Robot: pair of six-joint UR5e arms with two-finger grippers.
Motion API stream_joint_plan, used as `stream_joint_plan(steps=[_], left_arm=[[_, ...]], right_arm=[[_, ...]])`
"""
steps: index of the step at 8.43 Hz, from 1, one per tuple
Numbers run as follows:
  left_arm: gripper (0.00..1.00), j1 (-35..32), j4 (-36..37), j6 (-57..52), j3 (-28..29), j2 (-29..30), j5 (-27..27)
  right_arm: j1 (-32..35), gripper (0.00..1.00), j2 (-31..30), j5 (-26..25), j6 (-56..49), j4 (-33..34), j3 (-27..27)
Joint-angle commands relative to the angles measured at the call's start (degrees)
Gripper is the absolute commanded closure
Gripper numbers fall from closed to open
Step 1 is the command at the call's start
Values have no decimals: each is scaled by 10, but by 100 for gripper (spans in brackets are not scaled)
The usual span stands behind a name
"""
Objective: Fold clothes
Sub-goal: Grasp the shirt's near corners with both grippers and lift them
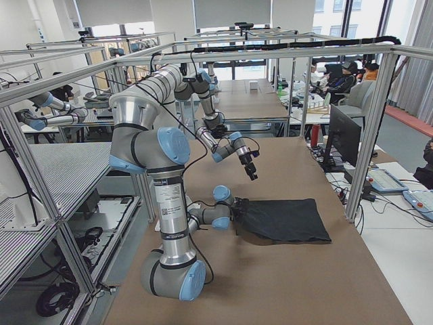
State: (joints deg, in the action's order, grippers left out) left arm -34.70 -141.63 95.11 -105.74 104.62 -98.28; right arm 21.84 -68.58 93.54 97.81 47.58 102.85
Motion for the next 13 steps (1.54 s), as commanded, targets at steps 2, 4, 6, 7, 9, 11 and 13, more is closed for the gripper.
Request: stream_joint_plan(steps=[2, 4, 6, 7, 9, 11, 13], left_arm=[[6, 160, -5, 3, -24, -46, 168], [6, 188, -52, 4, -3, -62, 193], [6, 198, -52, 4, 18, -50, 197], [6, 202, -51, 4, 25, -40, 199], [6, 201, -52, 2, 80, -5, 197], [7, 200, -52, 1, 89, 6, 194], [57, 196, -52, 1, 80, 6, 190]], right_arm=[[2, 100, -4, -4, -1, 0, 2], [0, 100, -6, -12, -1, 0, 3], [-2, 100, -6, -18, -1, 0, 4], [-3, 100, -7, -19, -1, 0, 4], [-2, 100, -7, -19, 0, -1, 5], [-3, 100, -9, -20, 0, -1, 6], [-3, 100, -9, -20, 0, -1, 6]])
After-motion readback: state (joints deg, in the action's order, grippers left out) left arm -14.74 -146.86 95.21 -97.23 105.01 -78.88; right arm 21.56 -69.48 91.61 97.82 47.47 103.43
